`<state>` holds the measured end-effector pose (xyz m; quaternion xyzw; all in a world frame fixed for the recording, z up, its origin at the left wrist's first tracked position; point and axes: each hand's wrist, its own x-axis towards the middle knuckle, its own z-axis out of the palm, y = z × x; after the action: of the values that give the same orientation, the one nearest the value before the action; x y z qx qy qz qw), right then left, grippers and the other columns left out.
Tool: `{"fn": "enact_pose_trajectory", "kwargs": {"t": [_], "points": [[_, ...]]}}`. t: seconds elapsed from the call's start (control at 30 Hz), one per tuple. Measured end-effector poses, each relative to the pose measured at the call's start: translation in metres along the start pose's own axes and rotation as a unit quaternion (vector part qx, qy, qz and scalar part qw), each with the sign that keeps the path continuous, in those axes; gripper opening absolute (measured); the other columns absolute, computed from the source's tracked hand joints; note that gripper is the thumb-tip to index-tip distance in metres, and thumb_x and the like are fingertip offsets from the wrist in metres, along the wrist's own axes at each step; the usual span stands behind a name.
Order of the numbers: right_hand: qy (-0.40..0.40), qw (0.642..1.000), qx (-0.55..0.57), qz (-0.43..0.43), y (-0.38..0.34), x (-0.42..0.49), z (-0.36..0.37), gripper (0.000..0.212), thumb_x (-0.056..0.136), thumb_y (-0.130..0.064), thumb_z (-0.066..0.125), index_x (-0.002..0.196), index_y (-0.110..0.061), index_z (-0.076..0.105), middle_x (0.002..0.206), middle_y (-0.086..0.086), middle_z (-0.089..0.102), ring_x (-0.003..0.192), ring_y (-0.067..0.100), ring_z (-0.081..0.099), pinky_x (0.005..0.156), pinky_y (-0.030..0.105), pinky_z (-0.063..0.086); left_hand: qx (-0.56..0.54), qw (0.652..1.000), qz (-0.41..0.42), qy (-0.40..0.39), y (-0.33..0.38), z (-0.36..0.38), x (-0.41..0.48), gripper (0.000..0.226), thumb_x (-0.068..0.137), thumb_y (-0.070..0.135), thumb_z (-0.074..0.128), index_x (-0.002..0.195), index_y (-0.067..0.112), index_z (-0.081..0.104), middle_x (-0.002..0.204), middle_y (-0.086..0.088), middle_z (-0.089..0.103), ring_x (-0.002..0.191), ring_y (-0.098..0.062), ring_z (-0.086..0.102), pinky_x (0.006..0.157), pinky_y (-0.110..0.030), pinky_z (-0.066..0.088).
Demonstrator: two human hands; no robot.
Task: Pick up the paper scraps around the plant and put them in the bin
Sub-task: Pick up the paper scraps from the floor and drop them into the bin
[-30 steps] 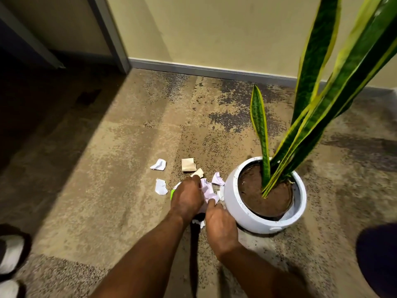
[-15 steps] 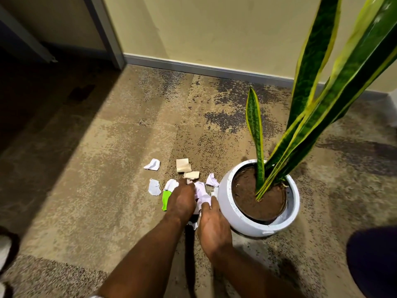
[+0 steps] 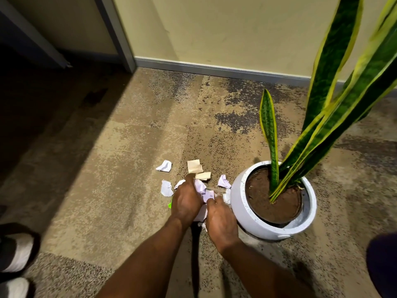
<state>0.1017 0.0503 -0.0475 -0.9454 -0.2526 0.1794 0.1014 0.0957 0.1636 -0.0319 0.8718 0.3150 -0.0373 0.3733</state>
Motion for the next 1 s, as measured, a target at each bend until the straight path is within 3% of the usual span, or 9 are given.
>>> {"fn": "enact_pose_trajectory", "kwargs": {"t": [0.17, 0.3, 0.4, 0.57, 0.67, 0.77, 0.9, 1.0], "points": [[0.010, 1.000, -0.003, -0.006, 0.002, -0.006, 0.000, 0.032, 0.092, -0.004, 0.048, 0.122, -0.016, 0.050, 0.114, 0.007, 0.060, 0.097, 0.022, 0.060, 0.082, 0.033, 0.047, -0.033, 0.999, -0.007, 0.016, 0.000, -0.006, 0.002, 0.029, 0.086, 0.010, 0.058, 0.114, 0.015, 0.058, 0.100, -0.008, 0.070, 0.088, -0.026, 0.065, 0.073, -0.029, 0.050], [0.033, 0.999, 0.002, 0.013, 0.000, -0.014, -0.004, 0.039, 0.090, -0.006, 0.050, 0.127, -0.018, 0.044, 0.114, 0.006, 0.059, 0.095, 0.024, 0.059, 0.080, 0.035, 0.047, -0.058, 0.997, -0.003, 0.040, 0.002, -0.006, 0.003, 0.027, 0.087, 0.006, 0.060, 0.113, 0.013, 0.059, 0.091, 0.001, 0.067, 0.069, -0.009, 0.058, 0.056, -0.010, 0.040], [0.036, 0.999, 0.014, 0.012, -0.003, -0.019, -0.004, 0.051, 0.087, -0.010, 0.056, 0.135, -0.017, 0.043, 0.118, 0.007, 0.055, 0.098, 0.024, 0.056, 0.083, 0.034, 0.048, -0.074, 0.996, -0.002, 0.042, 0.002, -0.007, 0.006, 0.032, 0.089, 0.007, 0.062, 0.120, 0.014, 0.057, 0.091, -0.002, 0.070, 0.072, -0.016, 0.065, 0.063, -0.021, 0.048], [0.005, 0.998, 0.009, -0.068, -0.012, -0.018, -0.001, 0.018, 0.097, -0.012, 0.044, 0.107, -0.015, 0.058, 0.119, 0.007, 0.048, 0.091, 0.025, 0.056, 0.074, 0.037, 0.047, -0.072, 0.996, -0.007, 0.049, -0.003, -0.006, 0.015, 0.042, 0.087, 0.010, 0.067, 0.127, 0.014, 0.053, 0.100, -0.010, 0.071, 0.086, -0.026, 0.068, 0.072, -0.025, 0.049], [-0.003, 0.992, -0.049, -0.118, -0.012, -0.012, 0.006, 0.019, 0.097, -0.016, 0.047, 0.099, -0.016, 0.066, 0.133, 0.008, 0.043, 0.114, 0.029, 0.046, 0.092, 0.044, 0.041, -0.080, 0.995, -0.016, 0.049, -0.009, -0.006, 0.017, 0.045, 0.087, 0.011, 0.067, 0.129, 0.013, 0.052, 0.103, -0.011, 0.071, 0.083, -0.022, 0.065, 0.069, -0.021, 0.045], [-0.049, 0.991, -0.057, -0.111, -0.008, -0.008, 0.011, 0.028, 0.092, -0.006, 0.047, 0.110, -0.018, 0.064, 0.149, 0.010, 0.033, 0.136, 0.035, 0.028, 0.108, 0.054, 0.030, -0.073, 0.996, -0.016, 0.056, -0.013, -0.006, 0.016, 0.046, 0.087, 0.011, 0.068, 0.131, 0.013, 0.052, 0.104, -0.010, 0.071, 0.079, -0.017, 0.059, 0.066, -0.018, 0.037], [-0.059, 0.986, -0.041, -0.148, -0.001, -0.010, 0.016, 0.036, 0.088, 0.007, 0.046, 0.119, -0.009, 0.056, 0.130, 0.013, 0.047, 0.120, 0.032, 0.043, 0.093, 0.043, 0.045, -0.078, 0.995, 0.002, 0.061, -0.014, -0.008, 0.015, 0.046, 0.086, 0.009, 0.069, 0.129, 0.013, 0.055, 0.097, -0.013, 0.072, 0.082, -0.025, 0.066, 0.060, -0.014, 0.034], [-0.062, 0.987, -0.022, -0.149, 0.010, -0.010, 0.019, 0.041, 0.084, 0.011, 0.051, 0.120, -0.007, 0.054, 0.119, 0.011, 0.055, 0.104, 0.025, 0.052, 0.084, 0.034, 0.050, -0.086, 0.995, 0.003, 0.058, -0.013, -0.010, 0.015, 0.044, 0.086, 0.008, 0.070, 0.128, 0.012, 0.057, 0.092, -0.011, 0.071, 0.060, -0.001, 0.056, 0.052, -0.003, 0.036]]}}
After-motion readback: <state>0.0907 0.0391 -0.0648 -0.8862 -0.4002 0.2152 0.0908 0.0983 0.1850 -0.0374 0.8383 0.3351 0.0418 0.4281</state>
